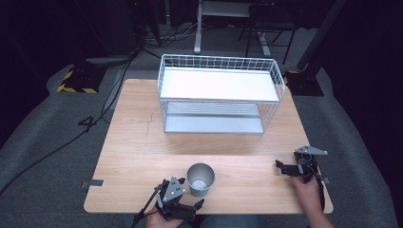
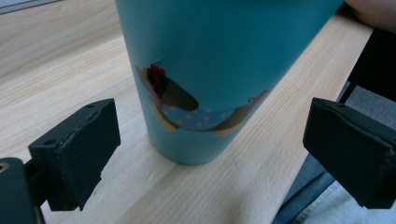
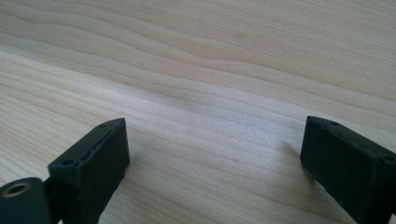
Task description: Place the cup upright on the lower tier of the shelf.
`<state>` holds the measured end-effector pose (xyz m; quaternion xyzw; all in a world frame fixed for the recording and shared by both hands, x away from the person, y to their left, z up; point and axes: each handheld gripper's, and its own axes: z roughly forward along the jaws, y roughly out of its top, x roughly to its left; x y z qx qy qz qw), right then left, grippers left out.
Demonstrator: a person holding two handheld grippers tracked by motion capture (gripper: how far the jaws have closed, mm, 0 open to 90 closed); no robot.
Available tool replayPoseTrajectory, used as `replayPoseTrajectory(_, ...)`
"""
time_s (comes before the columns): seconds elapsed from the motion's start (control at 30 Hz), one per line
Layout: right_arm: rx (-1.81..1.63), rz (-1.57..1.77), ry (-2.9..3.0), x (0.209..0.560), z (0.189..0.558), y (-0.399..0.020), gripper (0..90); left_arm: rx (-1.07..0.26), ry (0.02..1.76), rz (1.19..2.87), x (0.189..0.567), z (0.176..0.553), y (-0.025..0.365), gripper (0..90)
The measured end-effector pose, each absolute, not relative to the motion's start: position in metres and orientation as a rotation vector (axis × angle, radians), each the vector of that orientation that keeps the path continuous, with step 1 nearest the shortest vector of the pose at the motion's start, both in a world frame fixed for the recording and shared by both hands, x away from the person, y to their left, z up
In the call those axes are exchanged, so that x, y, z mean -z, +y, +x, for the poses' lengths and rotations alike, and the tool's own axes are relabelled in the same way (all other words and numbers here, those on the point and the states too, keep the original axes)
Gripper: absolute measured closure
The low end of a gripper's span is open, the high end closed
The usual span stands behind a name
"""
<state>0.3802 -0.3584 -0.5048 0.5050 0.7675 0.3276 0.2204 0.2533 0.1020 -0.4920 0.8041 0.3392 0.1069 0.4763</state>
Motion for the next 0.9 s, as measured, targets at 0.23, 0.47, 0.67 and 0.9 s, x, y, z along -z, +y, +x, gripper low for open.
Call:
replayPoseTrajectory(0.23, -0.905, 1.398, 2.118, 0.505, 0.38, -0.358, 8.1, -0.26, 0.79, 1.981, 0.492, 0.263, 0.094, 4.4)
replayPoseTrajectory(0.47, -0.904, 1.399, 2.116, 0.505, 0.38, -0.358, 8.2, -0.255, 0.783, 1.994, 0.492, 0.269, 0.084, 5.2)
replayPoseTrajectory(0.67, -0.905, 1.398, 2.116, 0.505, 0.38, -0.358, 8.1, -0.255, 0.771, 2.002, 0.493, 0.276, 0.08, 8.4)
replayPoseTrajectory(0.9, -0.903, 1.403, 2.111, 0.505, 0.379, -0.357, 8.1, -0.249, 0.763, 1.997, 0.493, 0.281, 0.079, 18.6)
